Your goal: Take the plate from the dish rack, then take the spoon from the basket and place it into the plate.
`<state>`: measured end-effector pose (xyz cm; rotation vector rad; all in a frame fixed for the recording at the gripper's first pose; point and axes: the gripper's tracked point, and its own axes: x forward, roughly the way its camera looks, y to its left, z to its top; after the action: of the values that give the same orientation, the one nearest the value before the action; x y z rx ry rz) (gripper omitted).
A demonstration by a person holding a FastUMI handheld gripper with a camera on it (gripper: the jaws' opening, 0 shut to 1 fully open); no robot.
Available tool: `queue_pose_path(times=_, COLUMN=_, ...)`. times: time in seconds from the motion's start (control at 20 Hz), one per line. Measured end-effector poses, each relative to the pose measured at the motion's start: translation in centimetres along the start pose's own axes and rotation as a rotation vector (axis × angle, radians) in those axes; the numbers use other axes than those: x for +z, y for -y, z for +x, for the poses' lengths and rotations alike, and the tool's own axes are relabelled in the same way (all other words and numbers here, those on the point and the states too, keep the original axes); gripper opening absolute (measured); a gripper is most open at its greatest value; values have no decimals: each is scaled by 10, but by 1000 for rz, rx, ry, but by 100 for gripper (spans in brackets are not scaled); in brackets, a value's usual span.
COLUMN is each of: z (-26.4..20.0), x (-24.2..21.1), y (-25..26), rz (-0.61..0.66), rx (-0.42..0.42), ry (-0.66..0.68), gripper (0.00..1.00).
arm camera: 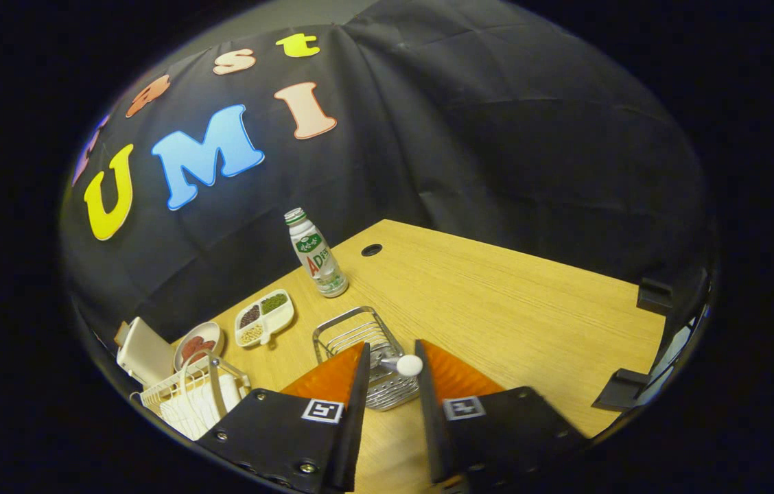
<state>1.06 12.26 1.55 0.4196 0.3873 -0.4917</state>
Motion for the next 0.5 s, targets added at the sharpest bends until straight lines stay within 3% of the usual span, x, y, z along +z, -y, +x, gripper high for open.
queue_pose_path(times=0.05, z=2, x=5, y=-3, rz=1, rx=10, ry=-3, gripper=20)
queue_pose_path(times=0.2, z=1, x=10, y=-12, rz=-29, rx=44, ry=13, gripper=15)
queue_pose_path(times=0.25, z=2, x=7, y=-12, rz=-45, rx=46, ry=5, gripper=8)
queue_pose_path(times=0.5, z=3, x=16, y=-21, rz=-109, rx=28, ry=0, gripper=9)
